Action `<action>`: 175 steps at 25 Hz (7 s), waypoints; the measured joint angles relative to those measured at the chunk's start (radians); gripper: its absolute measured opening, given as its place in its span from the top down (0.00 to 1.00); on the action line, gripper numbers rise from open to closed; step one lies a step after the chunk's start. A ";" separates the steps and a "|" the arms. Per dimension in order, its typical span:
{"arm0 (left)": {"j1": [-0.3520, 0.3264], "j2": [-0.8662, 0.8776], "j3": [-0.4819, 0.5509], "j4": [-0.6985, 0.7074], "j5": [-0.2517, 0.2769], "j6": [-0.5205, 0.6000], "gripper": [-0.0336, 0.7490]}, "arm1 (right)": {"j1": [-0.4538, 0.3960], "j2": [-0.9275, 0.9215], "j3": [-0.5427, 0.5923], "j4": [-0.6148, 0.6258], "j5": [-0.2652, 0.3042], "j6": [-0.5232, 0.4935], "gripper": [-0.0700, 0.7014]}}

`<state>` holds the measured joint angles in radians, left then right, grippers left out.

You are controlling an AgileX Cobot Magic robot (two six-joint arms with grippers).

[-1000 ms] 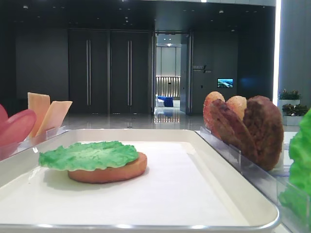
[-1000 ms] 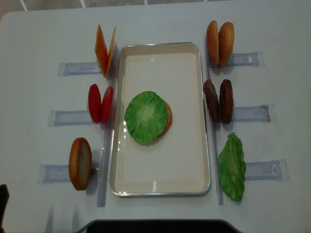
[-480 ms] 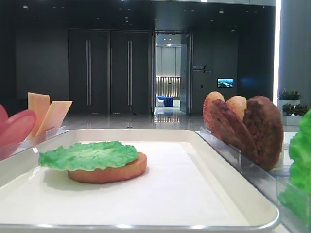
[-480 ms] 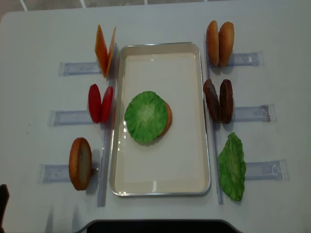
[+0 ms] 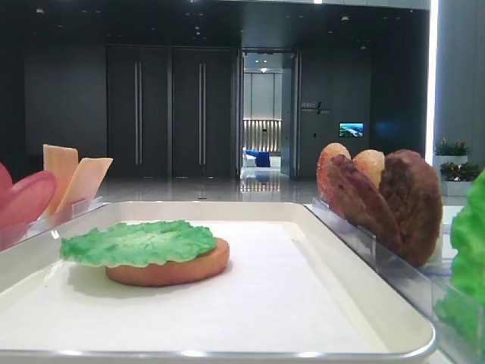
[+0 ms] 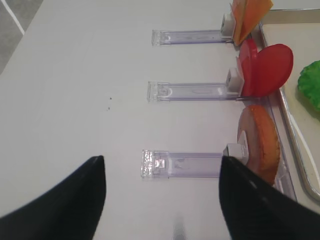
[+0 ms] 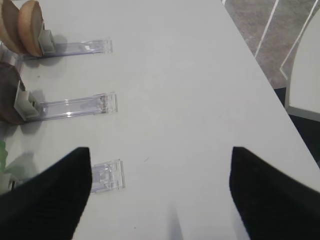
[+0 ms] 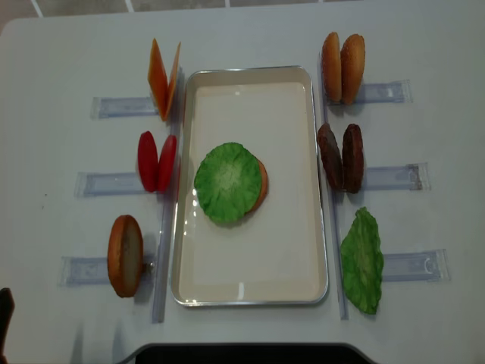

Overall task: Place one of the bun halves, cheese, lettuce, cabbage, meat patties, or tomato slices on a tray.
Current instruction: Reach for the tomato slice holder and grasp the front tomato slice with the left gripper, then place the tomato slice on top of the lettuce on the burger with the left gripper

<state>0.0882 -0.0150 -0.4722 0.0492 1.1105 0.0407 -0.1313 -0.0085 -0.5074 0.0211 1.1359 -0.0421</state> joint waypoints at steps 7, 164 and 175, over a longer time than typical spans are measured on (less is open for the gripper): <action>0.000 0.000 0.000 0.001 0.000 0.000 0.31 | 0.000 0.000 0.000 0.000 0.000 0.000 0.21; -0.623 1.766 -0.698 -0.438 -0.359 -0.188 0.90 | 0.000 0.000 0.000 0.000 0.000 0.000 0.21; -0.623 1.803 -0.691 -0.436 -0.376 -0.184 0.90 | 0.000 0.000 0.000 0.000 0.000 0.000 0.21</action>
<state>-0.5346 1.7885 -1.1631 -0.3871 0.7348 -0.1435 -0.1313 -0.0085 -0.5072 0.0211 1.1359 -0.0421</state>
